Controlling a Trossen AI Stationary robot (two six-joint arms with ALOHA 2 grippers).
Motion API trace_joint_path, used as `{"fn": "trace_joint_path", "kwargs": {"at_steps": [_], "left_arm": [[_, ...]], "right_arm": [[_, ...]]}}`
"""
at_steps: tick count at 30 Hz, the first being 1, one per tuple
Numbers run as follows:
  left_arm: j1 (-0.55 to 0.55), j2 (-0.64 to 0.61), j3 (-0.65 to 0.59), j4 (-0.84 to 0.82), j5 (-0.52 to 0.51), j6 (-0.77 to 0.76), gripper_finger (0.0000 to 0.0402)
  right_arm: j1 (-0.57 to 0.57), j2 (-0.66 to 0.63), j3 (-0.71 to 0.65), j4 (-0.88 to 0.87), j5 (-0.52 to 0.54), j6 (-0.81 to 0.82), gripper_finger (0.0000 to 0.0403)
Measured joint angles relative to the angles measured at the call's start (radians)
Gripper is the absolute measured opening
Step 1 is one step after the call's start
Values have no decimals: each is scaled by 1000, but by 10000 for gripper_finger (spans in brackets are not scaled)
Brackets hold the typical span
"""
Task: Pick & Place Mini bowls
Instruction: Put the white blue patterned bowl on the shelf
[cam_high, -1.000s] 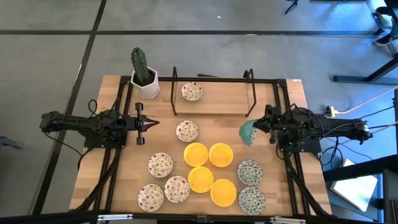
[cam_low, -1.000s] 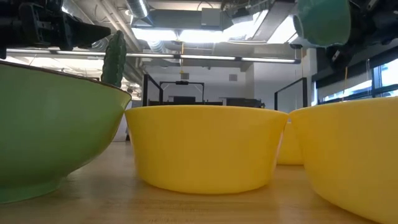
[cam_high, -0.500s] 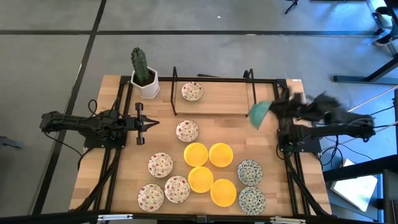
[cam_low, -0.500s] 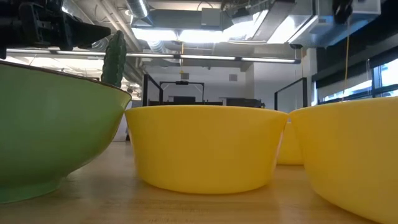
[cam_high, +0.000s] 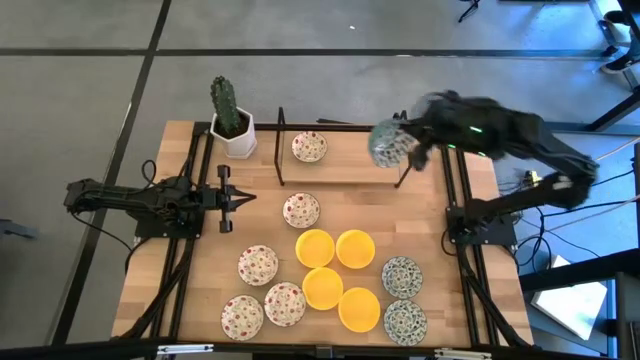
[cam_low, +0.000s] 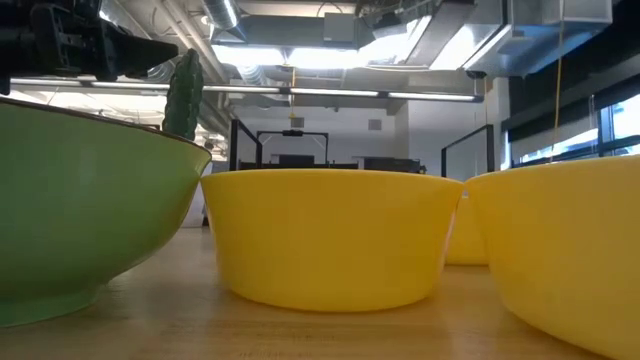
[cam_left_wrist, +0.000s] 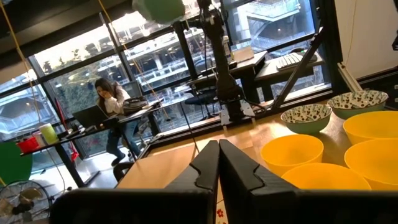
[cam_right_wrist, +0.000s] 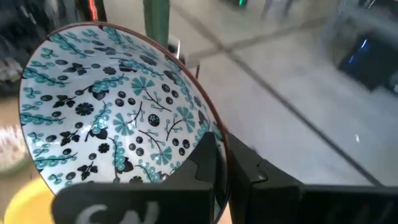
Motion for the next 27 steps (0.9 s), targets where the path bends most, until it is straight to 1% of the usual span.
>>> {"fn": "trace_joint_path", "kwargs": {"at_steps": [3,7,9,11,15,17,21,27], "left_arm": [[0,0,0,0,0,0,4],[0,0,0,0,0,0,2],[0,0,0,0,0,14,3],[0,0,0,0,0,30,5],[0,0,0,0,0,32,8],[0,0,0,0,0,33,6],[0,0,0,0,0,34,2],[0,0,0,0,0,34,7]], "right_arm": [[-82,140,162,-122,-66,-59,12],[-222,283,367,-300,-157,-126,12],[-290,346,441,-367,-211,-139,12],[-340,393,472,-399,-242,-154,12],[-405,450,449,-410,-381,-205,12],[-425,479,423,-410,-411,-238,12],[-467,536,378,-400,-367,-275,12],[-537,585,295,-333,-382,-324,12]]}}
